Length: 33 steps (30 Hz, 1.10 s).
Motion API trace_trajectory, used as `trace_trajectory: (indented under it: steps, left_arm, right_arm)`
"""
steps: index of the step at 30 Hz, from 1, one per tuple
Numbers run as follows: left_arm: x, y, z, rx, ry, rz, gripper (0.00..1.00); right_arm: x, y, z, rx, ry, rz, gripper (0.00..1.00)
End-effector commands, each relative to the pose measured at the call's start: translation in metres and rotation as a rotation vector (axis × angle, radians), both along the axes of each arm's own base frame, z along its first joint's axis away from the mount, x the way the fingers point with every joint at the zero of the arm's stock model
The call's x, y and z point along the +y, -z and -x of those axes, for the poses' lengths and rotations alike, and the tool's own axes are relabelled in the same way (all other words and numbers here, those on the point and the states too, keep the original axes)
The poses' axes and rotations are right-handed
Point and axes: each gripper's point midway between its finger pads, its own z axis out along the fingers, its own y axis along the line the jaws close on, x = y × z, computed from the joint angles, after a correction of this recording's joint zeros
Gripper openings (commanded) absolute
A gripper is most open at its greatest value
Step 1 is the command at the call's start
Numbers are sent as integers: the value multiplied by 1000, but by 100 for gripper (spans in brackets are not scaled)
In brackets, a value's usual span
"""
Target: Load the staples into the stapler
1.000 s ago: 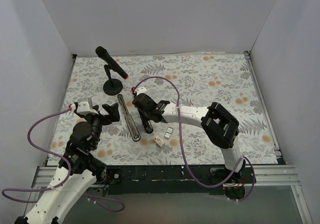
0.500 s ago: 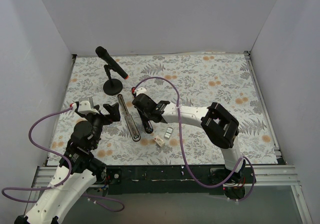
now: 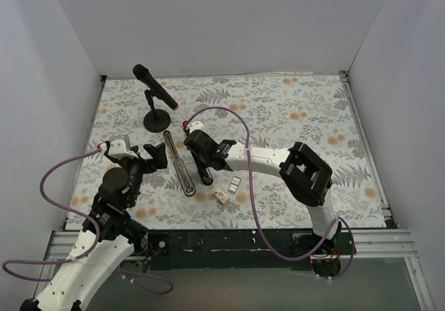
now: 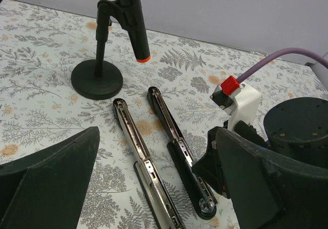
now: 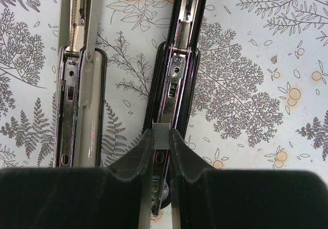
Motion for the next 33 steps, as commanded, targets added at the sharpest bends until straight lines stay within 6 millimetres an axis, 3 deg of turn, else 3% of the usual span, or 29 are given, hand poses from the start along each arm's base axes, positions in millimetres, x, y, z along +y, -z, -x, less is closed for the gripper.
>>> trace_trajectory:
  steps: [1, 33]
  left_arm:
    - [-1, 1, -2, -3, 3, -5, 98]
    - [0, 2, -2, 1, 1, -9, 98]
  right_arm:
    - [4, -7, -3, -23, 15, -26, 19]
    - [-1, 7, -1, 2, 34, 4, 18]
